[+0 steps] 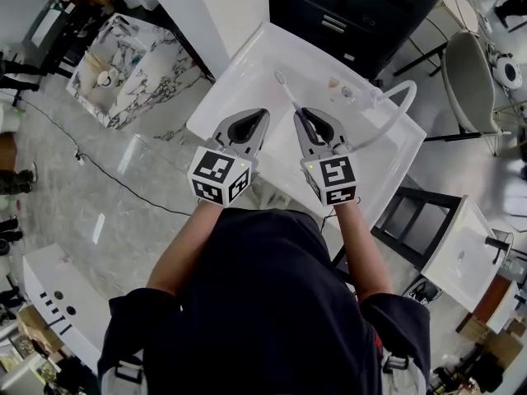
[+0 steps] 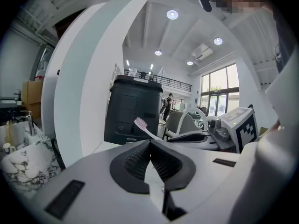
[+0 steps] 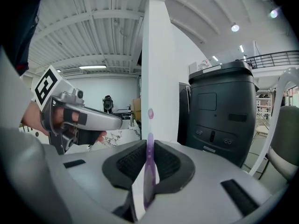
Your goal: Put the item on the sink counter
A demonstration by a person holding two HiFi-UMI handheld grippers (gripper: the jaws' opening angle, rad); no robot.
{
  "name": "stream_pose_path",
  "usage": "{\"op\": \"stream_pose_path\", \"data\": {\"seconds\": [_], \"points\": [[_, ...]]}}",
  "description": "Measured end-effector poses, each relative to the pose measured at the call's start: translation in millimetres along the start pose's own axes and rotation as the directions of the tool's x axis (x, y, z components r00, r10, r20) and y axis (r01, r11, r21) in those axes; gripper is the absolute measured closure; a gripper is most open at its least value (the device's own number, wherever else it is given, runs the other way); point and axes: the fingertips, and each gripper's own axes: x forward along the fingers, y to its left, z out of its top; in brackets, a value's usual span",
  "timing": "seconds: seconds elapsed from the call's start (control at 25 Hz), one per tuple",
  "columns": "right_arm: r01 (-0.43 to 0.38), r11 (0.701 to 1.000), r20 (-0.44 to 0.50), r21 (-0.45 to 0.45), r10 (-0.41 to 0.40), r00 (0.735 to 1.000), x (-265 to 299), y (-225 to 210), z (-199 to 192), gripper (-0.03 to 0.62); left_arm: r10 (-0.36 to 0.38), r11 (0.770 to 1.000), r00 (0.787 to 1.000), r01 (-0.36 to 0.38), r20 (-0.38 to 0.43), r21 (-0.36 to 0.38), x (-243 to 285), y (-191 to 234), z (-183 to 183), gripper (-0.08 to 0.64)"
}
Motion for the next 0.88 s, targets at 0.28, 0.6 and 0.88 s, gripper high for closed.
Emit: {"op": "stream_pose_path", "data": {"seconds": [0.28,0.6,0.88], "points": [[0.043,0.999,-0.037,0.002,-0.043,0.998,15.4,-2.7,-2.3,0.525,-0.041,0.999,0.999,0.041,0.008,-0.006,11.2,27.0,11.0,0.549],[0.131,0.991,-0.098,0.026,-0.128,0.987,46.4,-16.8,-6.7,0.525,-0.152,0.988,0.988,0.152,-0.041,-0.018,39.6,55.2,9.7,0.549],[0.171,0.985,-0.152,0.027,-0.165,0.974,79.8,-23.9,-12.0,0.525,-0.221,0.975,0.973,0.219,-0.072,-0.03,61.0,85.5,9.1,0.549]]}}
